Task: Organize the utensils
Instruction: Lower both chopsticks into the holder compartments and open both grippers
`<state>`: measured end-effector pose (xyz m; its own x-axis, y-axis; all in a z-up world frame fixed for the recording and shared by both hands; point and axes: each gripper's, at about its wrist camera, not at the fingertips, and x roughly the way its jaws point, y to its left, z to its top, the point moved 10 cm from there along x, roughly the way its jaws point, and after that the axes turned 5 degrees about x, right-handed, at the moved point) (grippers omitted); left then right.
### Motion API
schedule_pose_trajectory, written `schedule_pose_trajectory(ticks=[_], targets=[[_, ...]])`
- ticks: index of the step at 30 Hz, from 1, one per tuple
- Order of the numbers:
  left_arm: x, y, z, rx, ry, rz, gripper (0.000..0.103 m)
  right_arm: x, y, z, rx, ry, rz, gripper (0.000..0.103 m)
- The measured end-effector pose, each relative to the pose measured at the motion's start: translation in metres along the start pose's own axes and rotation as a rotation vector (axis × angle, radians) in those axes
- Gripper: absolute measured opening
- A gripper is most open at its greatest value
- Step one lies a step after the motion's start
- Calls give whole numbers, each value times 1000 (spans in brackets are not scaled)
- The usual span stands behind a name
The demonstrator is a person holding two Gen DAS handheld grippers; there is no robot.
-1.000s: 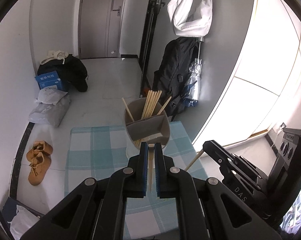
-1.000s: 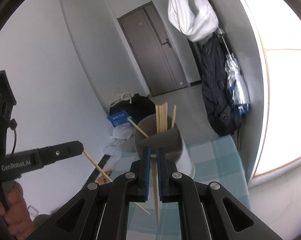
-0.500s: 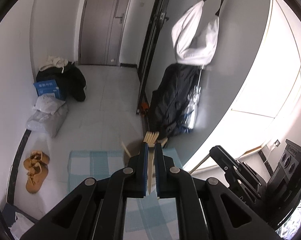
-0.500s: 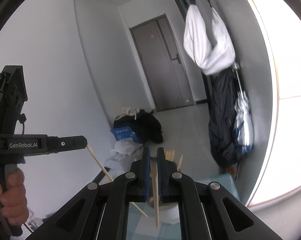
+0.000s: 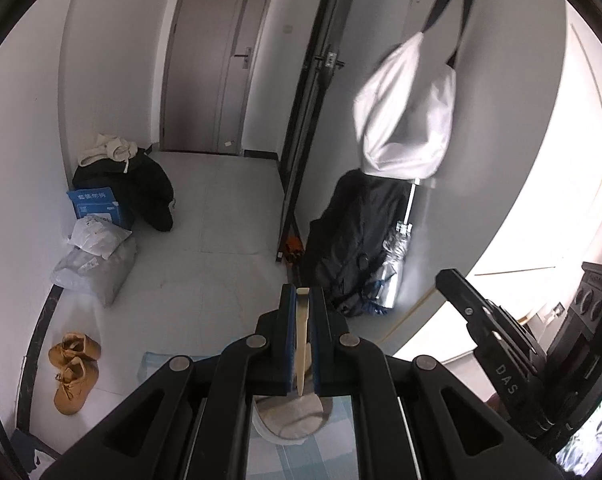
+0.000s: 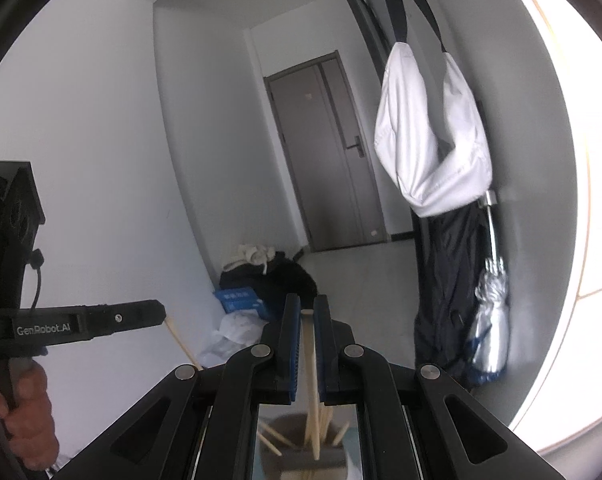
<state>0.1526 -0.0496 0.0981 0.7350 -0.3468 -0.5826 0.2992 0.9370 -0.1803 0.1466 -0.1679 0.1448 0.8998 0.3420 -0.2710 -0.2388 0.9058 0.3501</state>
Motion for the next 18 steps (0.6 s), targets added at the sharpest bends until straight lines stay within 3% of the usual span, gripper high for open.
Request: schedule_pose_trajectory(ticks=[18], targets=[[44,18,-29,32,99,24,2,59,4,-25,9,48,52,6]])
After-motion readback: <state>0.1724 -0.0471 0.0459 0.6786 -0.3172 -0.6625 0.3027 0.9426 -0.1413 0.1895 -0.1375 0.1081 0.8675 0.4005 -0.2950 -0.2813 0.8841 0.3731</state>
